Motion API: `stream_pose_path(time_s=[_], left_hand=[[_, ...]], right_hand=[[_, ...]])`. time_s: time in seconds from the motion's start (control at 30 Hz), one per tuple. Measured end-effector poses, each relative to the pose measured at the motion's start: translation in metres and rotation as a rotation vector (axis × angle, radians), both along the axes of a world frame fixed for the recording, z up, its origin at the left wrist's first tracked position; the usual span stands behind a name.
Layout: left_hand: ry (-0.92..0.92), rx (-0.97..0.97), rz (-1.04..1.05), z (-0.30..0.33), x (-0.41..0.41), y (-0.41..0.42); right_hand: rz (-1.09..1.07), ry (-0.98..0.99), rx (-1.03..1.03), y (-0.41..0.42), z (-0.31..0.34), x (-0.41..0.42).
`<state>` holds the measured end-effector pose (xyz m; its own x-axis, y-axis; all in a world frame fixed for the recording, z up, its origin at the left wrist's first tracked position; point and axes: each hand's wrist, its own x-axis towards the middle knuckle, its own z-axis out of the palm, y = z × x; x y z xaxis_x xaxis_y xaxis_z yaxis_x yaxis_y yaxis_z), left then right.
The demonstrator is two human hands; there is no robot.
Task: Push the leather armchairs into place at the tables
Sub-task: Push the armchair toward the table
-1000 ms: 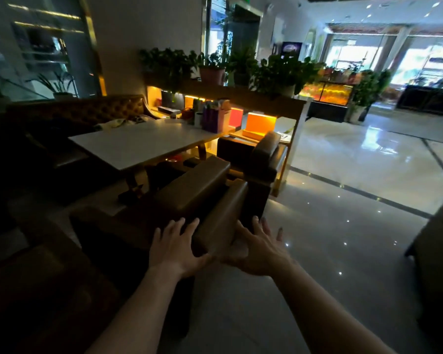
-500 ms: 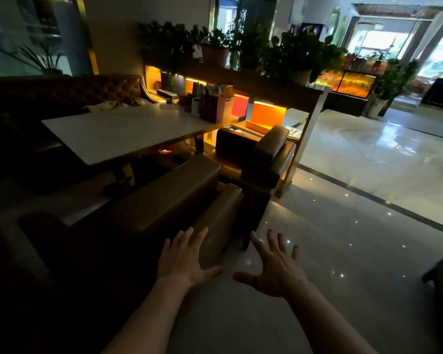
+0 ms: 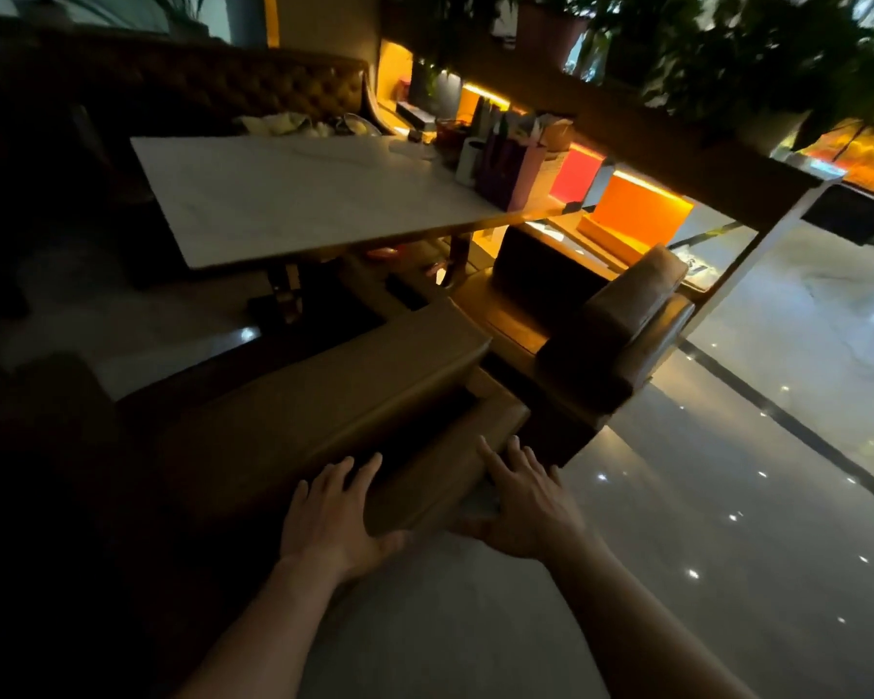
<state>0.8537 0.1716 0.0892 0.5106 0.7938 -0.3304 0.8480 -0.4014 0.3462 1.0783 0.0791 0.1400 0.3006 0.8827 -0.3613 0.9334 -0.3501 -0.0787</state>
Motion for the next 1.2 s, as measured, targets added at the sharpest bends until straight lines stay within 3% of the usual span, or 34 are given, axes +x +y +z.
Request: stream_pose_path(time_s=[0.43, 0.57, 0.7, 0.87, 1.2], left_hand=[[0.143, -0.221, 0.449, -0.087, 0.052, 0.031], [0.183, -0.247, 0.502, -0.108, 0.069, 0.027], [0.213, -0.203, 0.514, -0.122, 0.076, 0.021], [0.176, -0.059, 0.554, -0.140, 0.080, 0.002], [0.127, 0.026, 0.540, -0.154, 0.074, -0.034]], right_hand=[[0.485, 0.089, -0.300, 0.171, -0.103, 0.095], [0.652, 0.059, -0.351, 0.195, -0.139, 0.109], [0.703, 0.069, -0.309, 0.187, -0.175, 0.113], [0.697, 0.065, -0.084, 0.168, -0.193, 0.117], [0.667, 0.003, -0.097, 0.131, -0.190, 0.109]])
